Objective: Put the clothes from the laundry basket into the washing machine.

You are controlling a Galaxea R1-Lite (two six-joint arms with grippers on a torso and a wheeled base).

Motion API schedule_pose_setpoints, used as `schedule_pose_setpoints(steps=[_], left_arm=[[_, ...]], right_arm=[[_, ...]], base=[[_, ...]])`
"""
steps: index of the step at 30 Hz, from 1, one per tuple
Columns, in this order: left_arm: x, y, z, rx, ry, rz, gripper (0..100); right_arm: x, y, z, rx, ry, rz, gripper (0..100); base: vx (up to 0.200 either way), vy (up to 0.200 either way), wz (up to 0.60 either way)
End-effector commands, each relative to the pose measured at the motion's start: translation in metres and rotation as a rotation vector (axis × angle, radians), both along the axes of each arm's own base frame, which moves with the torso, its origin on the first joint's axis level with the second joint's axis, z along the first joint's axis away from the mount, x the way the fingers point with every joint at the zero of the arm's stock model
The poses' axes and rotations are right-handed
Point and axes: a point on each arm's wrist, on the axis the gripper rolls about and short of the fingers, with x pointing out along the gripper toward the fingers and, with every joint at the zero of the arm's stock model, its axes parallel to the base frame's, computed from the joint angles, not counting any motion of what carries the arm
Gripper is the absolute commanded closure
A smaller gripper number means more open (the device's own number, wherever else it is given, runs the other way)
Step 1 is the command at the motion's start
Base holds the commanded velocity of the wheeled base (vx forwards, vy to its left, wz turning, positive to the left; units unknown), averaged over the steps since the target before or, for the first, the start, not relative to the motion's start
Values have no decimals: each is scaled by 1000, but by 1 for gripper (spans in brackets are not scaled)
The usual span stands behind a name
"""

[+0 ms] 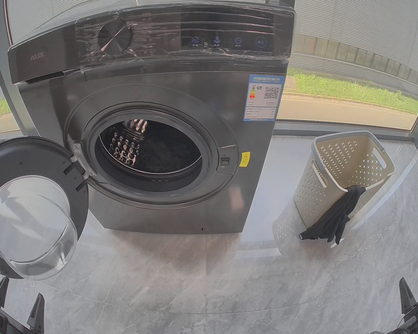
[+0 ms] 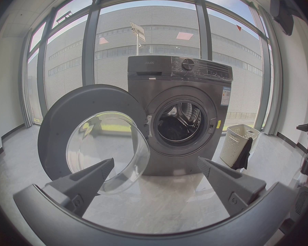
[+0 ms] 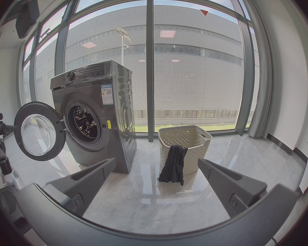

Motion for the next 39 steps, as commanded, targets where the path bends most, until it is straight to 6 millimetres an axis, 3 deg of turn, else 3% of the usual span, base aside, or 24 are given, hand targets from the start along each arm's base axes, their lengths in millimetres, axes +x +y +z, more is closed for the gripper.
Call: schedule_pose_setpoints(steps=[1, 7, 19, 28, 39], left_arm=[[0, 0, -5, 0, 5, 1, 0], [0, 0, -5, 1, 5, 1, 0], [0, 0, -5, 0, 5, 1, 0], [0, 0, -5, 0, 5, 1, 0], [0, 0, -5, -2, 5, 1, 0]], right_arm=[[0, 0, -5, 0, 4, 1, 0], [0, 0, -5, 0, 4, 1, 0], [0, 0, -5, 0, 4, 1, 0], [0, 0, -5, 0, 4, 1, 0], [0, 0, -5, 0, 4, 1, 0]], base=[[0, -200, 0], [0, 0, 0], [200, 0, 0], [0, 0, 0], [0, -200, 0]])
